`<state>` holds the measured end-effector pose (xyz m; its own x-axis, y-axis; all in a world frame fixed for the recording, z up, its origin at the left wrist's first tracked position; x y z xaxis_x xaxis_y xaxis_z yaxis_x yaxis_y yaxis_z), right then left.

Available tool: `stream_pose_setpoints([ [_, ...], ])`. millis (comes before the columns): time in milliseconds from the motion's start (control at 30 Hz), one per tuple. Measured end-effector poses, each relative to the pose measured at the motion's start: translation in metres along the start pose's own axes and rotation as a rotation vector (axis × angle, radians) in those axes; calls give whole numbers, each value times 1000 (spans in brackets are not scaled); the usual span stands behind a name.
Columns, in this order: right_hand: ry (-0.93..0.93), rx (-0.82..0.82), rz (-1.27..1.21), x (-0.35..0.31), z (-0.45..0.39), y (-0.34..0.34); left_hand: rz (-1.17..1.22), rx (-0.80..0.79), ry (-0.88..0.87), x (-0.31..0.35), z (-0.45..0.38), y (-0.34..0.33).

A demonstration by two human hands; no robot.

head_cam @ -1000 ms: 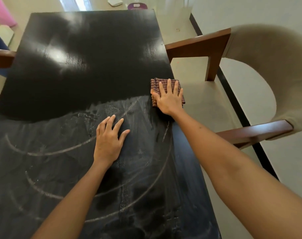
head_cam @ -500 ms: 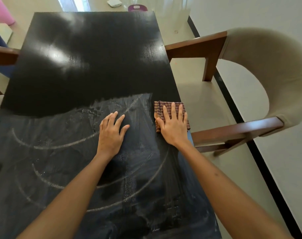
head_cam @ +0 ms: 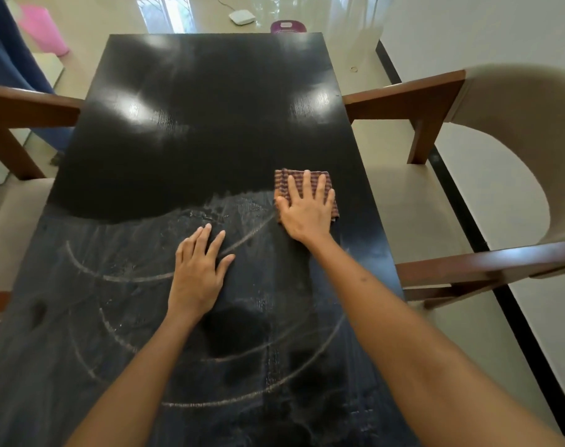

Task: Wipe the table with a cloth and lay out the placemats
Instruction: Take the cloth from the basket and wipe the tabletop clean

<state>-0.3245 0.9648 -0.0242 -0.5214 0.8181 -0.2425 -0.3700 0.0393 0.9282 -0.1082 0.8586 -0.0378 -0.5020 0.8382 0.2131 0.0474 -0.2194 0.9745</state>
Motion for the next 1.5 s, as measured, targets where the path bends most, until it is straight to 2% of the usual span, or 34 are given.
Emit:
stream_pose_setpoints([
  [100, 136, -28, 15, -40, 14, -13, 1, -13, 1, 2, -1, 0],
  [233, 193, -67, 35, -39, 19, -14, -2, -7, 1, 1, 0, 1],
  [500, -23, 30, 20, 52, 35, -4, 20, -2, -11, 0, 1, 0],
  [600, -75, 43, 13, 65, 43, -4, 24, 8, -15, 1, 1, 1],
  [733, -118, 17, -19, 37, 42, -4, 13, 17, -16, 0, 1, 0],
  [933, 125, 0, 64, -48, 67, -33, 6, 27, -23, 1, 2, 1],
  [1067, 160, 0, 77, -38, 69, -32, 23, 36, -27, 0, 1, 0],
  [1167, 91, 21, 46, -4, 72, -27, 43, 36, -30, -1, 1, -1],
  [1367, -170, 87, 23, 86, 97, -14, 49, 37, -27, 0, 2, 0],
  [1500, -264, 109, 10, 89, 100, -17, 42, 41, -27, 1, 2, 0],
])
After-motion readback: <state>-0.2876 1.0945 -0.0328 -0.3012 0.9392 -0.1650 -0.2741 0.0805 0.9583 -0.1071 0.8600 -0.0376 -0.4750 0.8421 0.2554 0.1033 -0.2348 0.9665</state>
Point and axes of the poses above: each hand's wrist, its own z-axis away from the middle knuckle, its own y-axis out of the back of the hand, x = y × z, the point moved 3 cm from there along -z, towards the middle knuckle, and after that the axes turned 9 degrees about -x, right-handed, at the moved point
